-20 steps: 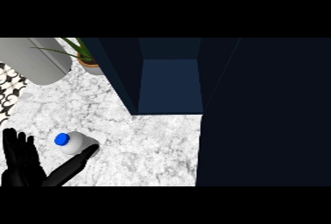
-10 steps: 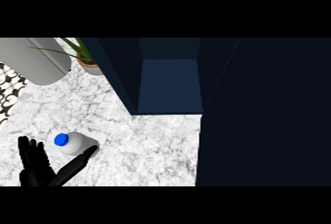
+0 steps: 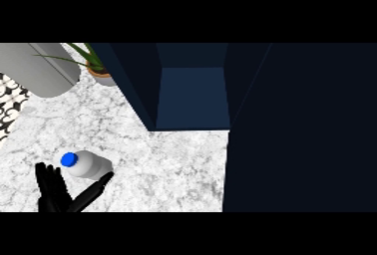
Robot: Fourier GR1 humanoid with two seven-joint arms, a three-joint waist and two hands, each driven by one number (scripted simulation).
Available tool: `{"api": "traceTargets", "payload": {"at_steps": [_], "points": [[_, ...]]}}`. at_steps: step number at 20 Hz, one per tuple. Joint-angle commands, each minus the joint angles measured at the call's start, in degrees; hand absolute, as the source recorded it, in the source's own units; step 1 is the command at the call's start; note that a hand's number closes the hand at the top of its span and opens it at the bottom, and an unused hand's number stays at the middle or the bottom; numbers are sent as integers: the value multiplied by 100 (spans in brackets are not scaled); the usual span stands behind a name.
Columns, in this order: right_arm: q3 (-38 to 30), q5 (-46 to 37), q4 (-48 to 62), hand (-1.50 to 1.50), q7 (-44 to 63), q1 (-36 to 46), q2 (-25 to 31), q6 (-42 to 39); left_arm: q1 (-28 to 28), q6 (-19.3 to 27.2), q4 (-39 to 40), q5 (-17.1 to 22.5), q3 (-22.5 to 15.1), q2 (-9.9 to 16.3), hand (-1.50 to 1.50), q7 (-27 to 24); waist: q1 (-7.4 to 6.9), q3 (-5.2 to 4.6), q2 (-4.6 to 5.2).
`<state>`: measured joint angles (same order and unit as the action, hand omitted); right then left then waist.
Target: Pick up the bottled water, place it into the cabinet and close the cabinet
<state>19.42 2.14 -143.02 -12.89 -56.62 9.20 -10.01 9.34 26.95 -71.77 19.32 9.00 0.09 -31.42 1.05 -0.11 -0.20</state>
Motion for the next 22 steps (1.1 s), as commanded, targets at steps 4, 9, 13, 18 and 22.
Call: {"api": "traceTargets", "payload": {"at_steps": [4,9,13,18,22], "points": [[10,85,-347,-150,-127,-209,64,-76,-981,-885,1826,638,194,-7,-150,-976,47,-3,13],[149,-12,-684,-150,74,-327,63,118,-1278,-1348,2315,757,602,0,-150,-1294,0,1,15],[46,90,-534,-150,-165,-414,106,106,-1595,-1505,2935,1080,840,15,150,-1740,2,3,13],[3,128,-477,-150,-203,-503,254,54,-1806,-2232,3542,1289,999,116,150,-2129,18,2,14],[-43,138,-524,-150,-336,-613,345,17,-1889,-2540,3676,1192,813,188,150,-2150,39,2,15]]}}
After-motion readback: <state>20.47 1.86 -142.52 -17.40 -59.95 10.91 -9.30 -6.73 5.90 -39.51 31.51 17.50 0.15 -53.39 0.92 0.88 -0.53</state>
